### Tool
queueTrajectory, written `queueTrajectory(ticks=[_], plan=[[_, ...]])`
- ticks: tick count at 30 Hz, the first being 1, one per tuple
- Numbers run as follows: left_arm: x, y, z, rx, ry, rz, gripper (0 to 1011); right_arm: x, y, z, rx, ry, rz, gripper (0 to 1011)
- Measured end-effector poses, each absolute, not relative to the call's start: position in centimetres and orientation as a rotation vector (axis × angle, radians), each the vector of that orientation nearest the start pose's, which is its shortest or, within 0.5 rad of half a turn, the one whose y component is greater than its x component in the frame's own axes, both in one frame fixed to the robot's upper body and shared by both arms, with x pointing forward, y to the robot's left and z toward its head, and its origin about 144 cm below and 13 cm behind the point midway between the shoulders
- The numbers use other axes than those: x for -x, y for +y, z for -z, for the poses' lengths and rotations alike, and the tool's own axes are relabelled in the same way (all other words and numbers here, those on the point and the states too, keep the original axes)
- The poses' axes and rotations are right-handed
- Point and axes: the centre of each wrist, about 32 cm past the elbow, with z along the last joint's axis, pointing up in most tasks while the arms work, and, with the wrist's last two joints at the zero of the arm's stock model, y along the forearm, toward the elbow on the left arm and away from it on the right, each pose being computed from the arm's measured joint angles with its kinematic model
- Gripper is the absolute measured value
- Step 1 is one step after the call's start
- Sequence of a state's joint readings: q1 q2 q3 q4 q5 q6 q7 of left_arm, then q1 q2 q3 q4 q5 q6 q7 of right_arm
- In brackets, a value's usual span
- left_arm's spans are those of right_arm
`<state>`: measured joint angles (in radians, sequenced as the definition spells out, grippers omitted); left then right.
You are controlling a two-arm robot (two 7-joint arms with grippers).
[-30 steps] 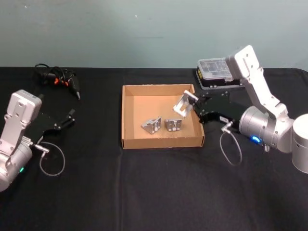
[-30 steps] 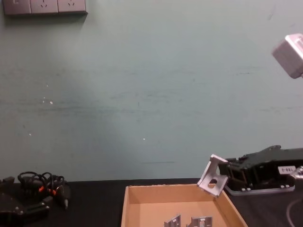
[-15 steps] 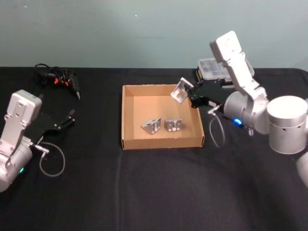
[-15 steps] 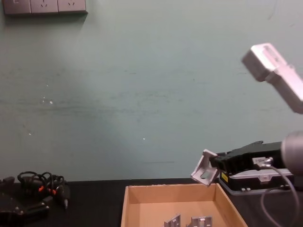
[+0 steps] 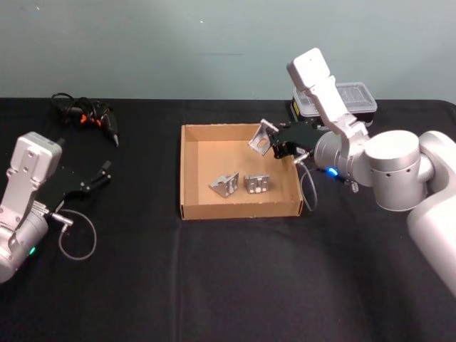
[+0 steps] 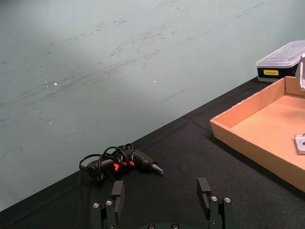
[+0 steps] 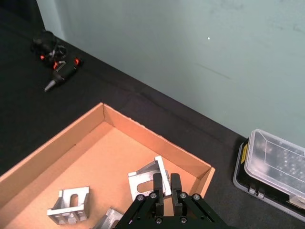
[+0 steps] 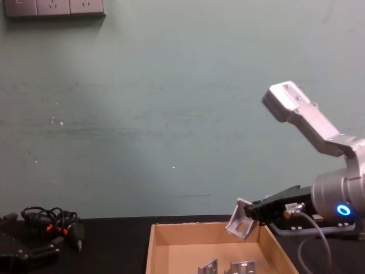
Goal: Use one hand to pick up the angle iron from the table and place it into the box.
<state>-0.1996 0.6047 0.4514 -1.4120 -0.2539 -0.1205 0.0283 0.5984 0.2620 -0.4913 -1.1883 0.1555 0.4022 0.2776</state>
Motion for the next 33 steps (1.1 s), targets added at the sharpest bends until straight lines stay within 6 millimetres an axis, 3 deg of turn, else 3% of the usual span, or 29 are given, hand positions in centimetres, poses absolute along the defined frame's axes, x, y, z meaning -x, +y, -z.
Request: queueTrajectory(ticks=[24,33], plan=[[-48.9,31.0,-114.0,-0.304,-0.285,-1.248,1000,-61.1,-18.5,-120.8,0.575,-0.001,0.980,112],[-48.9,31.0,-114.0,-0.304,-0.285,-1.248,1000,-61.0,-18.8,-120.6,0.559,-0.005,0.982,378]])
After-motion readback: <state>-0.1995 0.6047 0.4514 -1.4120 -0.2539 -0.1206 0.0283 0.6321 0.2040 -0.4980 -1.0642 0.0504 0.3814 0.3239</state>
